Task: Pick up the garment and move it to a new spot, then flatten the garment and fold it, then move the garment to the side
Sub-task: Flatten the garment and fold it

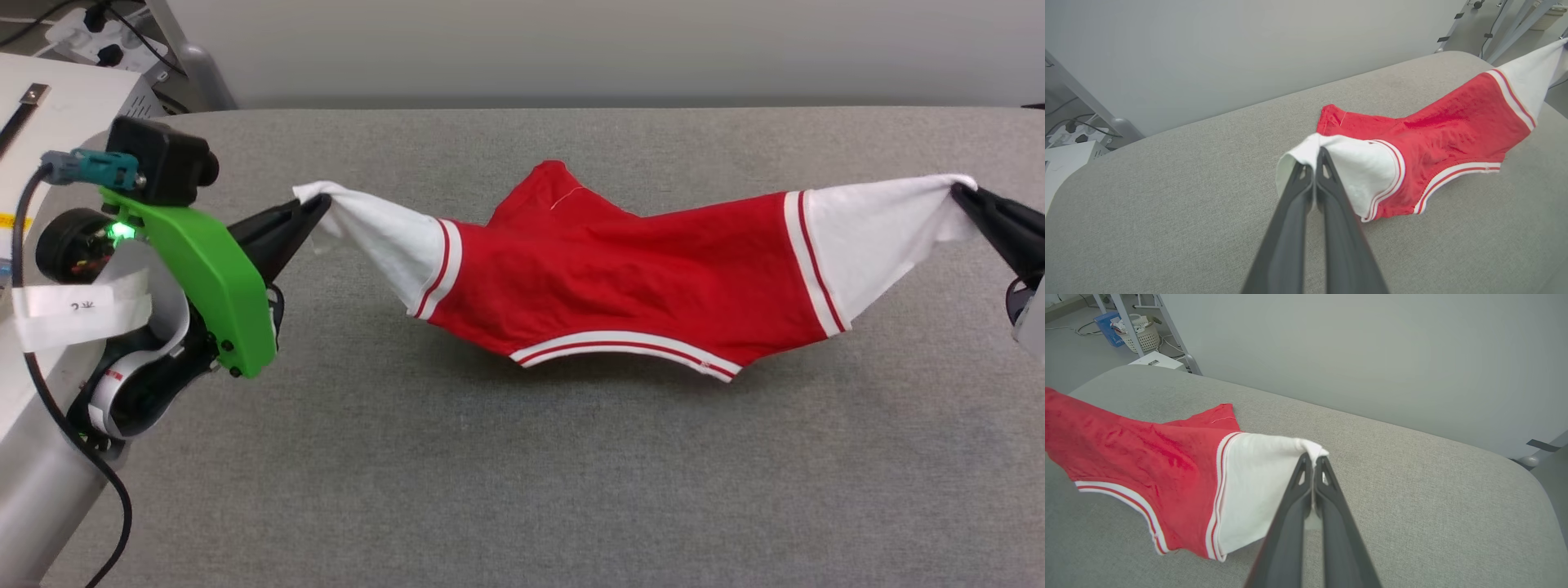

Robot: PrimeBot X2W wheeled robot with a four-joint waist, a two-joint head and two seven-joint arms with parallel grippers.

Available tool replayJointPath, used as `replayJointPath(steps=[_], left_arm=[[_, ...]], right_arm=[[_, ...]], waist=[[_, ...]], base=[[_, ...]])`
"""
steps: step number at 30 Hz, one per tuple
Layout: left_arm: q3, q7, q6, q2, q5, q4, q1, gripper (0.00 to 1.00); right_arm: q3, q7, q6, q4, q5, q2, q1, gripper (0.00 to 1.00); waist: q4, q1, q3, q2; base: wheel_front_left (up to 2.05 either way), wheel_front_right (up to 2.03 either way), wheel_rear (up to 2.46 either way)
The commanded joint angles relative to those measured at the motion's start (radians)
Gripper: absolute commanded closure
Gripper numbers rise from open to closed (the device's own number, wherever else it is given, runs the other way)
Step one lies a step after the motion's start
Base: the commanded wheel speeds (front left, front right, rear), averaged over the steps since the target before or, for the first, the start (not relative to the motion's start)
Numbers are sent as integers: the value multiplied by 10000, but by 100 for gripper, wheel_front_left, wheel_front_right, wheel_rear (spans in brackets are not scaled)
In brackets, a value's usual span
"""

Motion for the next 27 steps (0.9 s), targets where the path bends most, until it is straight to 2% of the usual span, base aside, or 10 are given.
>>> replayJointPath(steps=[1,7,13,21,27], left_arm=[[145,-6,148,45,-131,-320,-219,100],[467,272,366,-57,-99,-1103,-1232,100],[506,708,216,-673,70,-735,-3006,100],[620,779,-124,-1873,629,1164,-6144,100],[922,205,-331,-2484,1196,2877,-8453,100]], right_arm=[[-208,-15,-15,-238,85,-53,-103,100],[-925,98,-15,-930,-11,-64,-927,100],[-1204,385,-15,-975,-347,155,-2590,100],[-846,439,-15,273,-1285,997,-5956,100],[-546,-6,-15,1742,-2238,1542,-8439,100]], waist=[[107,0,-262,0],[121,0,-327,0],[68,0,336,0],[-78,0,1922,0],[-152,0,2983,0]], base=[[0,0,0],[0,0,0],[0,0,0],[0,0,0],[0,0,0]])
